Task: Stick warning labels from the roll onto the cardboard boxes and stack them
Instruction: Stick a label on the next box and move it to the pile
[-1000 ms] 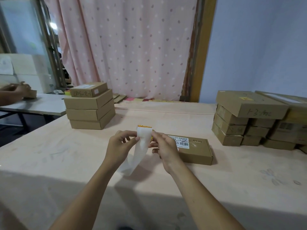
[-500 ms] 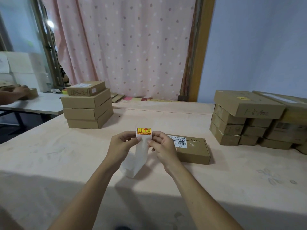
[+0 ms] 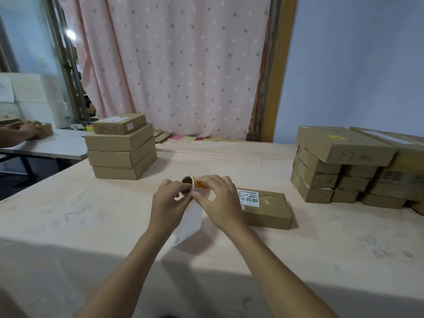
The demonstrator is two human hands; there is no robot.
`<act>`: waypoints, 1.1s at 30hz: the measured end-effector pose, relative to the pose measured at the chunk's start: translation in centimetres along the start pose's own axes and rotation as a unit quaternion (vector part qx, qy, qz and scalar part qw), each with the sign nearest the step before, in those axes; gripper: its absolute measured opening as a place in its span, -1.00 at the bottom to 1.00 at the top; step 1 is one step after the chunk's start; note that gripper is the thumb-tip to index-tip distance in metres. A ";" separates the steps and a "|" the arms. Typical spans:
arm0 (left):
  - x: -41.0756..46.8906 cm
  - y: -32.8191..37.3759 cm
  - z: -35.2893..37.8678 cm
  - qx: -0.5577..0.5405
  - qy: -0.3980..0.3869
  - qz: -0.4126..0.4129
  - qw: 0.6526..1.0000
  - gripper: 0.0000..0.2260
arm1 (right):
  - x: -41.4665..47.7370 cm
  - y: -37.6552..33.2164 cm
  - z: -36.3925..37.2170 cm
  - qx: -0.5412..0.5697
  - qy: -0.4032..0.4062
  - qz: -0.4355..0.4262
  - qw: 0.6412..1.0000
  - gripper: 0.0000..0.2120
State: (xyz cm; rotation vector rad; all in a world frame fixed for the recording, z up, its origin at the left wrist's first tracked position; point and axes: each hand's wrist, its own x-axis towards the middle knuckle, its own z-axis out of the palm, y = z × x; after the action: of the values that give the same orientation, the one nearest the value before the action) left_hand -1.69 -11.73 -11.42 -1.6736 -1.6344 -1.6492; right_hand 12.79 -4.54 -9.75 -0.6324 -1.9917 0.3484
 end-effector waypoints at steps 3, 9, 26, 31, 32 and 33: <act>0.0 -0.4 0.2 0.046 0.014 0.055 0.997 -0.93 | 0.0 0.2 0.0 -0.011 0.029 -0.017 0.999 -0.80; -0.1 -0.6 0.5 0.076 0.019 0.125 0.989 -0.79 | -0.2 1.0 -0.2 -0.047 0.049 -0.048 0.997 -0.85; -1.1 -1.9 0.7 0.156 0.042 0.190 0.968 -0.84 | -0.6 1.5 -0.2 -0.019 0.034 -0.065 0.997 -0.77; -1.6 -2.3 0.9 0.158 0.045 0.178 0.970 -0.82 | -0.6 1.9 -0.3 -0.030 0.021 -0.082 0.996 -0.89; -1.7 -2.3 0.9 0.156 0.047 0.179 0.970 -0.81 | -0.6 1.8 -0.3 -0.026 0.004 -0.080 0.996 -0.82; -1.7 -2.4 0.9 0.155 0.048 0.185 0.969 -0.79 | -0.7 1.8 -0.3 -0.018 -0.010 -0.074 0.997 -0.77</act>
State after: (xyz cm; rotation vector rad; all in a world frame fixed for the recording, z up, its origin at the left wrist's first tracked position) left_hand -2.64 -11.08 -14.26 -1.5929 -1.3497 -1.2057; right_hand 13.84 -3.44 -10.96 -0.5018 -2.0540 0.2305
